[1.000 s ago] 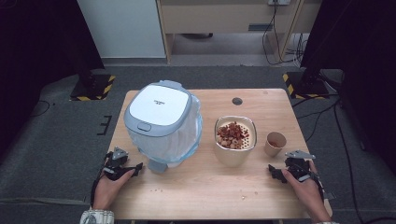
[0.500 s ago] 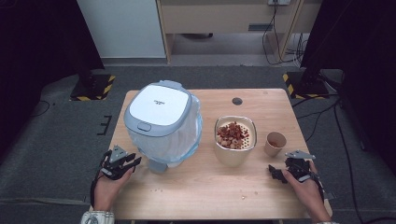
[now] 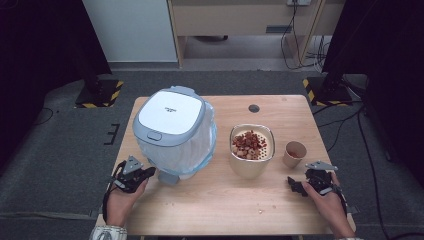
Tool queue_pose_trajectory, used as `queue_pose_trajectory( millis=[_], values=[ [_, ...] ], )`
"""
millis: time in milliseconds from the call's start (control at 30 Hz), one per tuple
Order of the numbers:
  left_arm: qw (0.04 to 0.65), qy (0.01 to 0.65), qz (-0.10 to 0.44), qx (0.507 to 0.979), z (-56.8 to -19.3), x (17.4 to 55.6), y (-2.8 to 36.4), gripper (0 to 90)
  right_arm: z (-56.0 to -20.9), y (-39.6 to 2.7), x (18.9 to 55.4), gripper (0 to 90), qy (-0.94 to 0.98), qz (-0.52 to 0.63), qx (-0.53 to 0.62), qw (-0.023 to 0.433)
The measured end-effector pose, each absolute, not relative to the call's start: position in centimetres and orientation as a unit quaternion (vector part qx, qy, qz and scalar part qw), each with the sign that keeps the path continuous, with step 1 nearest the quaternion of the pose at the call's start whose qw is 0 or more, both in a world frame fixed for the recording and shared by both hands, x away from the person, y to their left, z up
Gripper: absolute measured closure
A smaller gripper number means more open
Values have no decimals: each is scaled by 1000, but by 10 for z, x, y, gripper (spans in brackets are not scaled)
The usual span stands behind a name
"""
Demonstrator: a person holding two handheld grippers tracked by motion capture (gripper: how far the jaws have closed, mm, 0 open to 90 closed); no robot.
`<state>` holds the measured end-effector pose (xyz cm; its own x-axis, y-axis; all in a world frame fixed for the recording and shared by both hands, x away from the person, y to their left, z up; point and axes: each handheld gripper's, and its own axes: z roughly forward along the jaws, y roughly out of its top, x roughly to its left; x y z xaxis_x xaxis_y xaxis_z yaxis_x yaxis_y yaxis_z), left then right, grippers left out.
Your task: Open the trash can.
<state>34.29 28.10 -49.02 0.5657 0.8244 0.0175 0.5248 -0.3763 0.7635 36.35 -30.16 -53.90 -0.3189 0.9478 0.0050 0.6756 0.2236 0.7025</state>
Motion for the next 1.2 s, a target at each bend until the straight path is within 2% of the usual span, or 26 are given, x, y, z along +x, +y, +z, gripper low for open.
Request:
queue_pose_trajectory(
  millis=[500, 1200],
  values=[
    [375, 399, 166, 820, -496, 343, 264, 900, -539, -302, 363, 6, 751, 310, 540, 219],
    [366, 399, 160, 825, -503, 345, 258, 900, -539, -301, 363, 6, 751, 310, 540, 219]
  ],
)
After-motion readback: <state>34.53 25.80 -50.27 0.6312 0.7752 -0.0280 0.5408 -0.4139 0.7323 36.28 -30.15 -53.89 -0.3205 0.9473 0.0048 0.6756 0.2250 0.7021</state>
